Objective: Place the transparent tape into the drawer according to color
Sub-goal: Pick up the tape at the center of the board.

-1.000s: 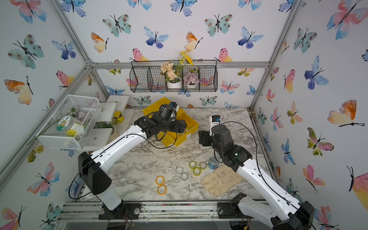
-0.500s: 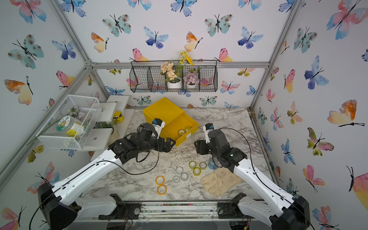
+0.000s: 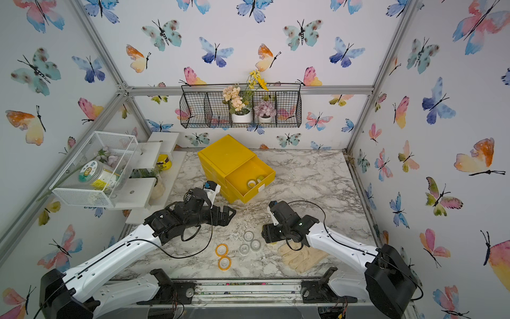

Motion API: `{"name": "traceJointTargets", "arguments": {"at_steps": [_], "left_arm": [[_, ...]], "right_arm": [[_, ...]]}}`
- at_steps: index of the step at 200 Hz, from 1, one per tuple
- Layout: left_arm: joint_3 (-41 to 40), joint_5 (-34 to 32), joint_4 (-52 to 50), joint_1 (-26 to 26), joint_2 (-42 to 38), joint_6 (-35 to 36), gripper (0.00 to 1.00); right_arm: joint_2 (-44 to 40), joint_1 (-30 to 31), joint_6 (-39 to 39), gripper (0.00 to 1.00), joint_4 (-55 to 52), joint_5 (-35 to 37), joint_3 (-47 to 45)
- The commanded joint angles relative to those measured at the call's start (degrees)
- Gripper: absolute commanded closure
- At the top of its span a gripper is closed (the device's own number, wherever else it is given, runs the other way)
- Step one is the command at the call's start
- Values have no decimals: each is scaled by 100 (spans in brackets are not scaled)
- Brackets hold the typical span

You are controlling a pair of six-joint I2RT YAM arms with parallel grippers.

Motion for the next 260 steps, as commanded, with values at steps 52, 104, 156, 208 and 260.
{"name": "traceJointTargets", "arguments": {"at_steps": [52, 104, 156, 208, 260], "left_arm": [[-5, -196, 115, -39, 141, 3, 1], [-15, -110, 75, -41, 280, 70, 1], [-27, -67, 74, -38, 291, 87, 1], [-50, -96, 75, -31, 325, 97, 1], [-47, -184, 23, -32, 309, 57, 1]], "right_arm": [[601, 120, 208, 32, -166, 442, -164], [1271, 344, 184, 33, -49, 942, 120], [1668, 576, 174, 36, -204, 1409, 406], [1906, 684, 178, 42, -346, 1645, 506], [1623, 693, -48, 51, -215, 1230, 496]]}}
